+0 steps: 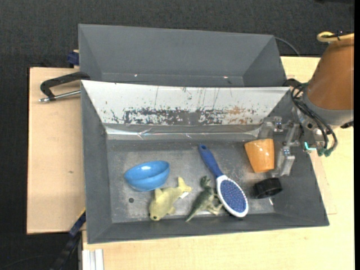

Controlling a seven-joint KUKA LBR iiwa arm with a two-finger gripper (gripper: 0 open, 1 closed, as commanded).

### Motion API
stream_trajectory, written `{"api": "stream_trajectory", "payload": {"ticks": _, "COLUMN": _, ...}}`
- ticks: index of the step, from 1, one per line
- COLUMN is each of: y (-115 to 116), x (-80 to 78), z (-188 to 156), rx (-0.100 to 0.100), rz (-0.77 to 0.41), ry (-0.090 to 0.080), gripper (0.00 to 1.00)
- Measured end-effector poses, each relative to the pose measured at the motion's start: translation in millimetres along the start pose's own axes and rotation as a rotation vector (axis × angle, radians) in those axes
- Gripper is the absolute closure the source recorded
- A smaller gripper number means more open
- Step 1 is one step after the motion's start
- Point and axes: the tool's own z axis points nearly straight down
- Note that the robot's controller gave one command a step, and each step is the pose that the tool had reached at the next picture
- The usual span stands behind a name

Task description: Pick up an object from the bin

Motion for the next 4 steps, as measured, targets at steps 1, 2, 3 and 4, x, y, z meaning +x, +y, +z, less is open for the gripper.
{"api": "stream_trajectory", "payload": {"ticks": 1, "y": -3, "x": -20.8, "z": 123, "rx": -0.01, "rz": -0.135, "ry": -0.001, "gripper": 0.0}}
{"api": "stream_trajectory", "payload": {"ticks": 2, "y": -14, "x": -24.5, "z": 121, "rx": -0.007, "rz": -0.058, "ry": -0.012, "gripper": 0.0}}
{"api": "stream_trajectory", "payload": {"ticks": 3, "y": -40, "x": -56.1, "z": 124, "rx": 0.003, "rz": -0.057, "ry": -0.017, "gripper": 0.0}}
{"api": "stream_trajectory", "payload": {"ticks": 4, "y": -40, "x": -55.2, "z": 124, "rx": 0.002, "rz": -0.058, "ry": -0.015, "gripper": 1.0}}
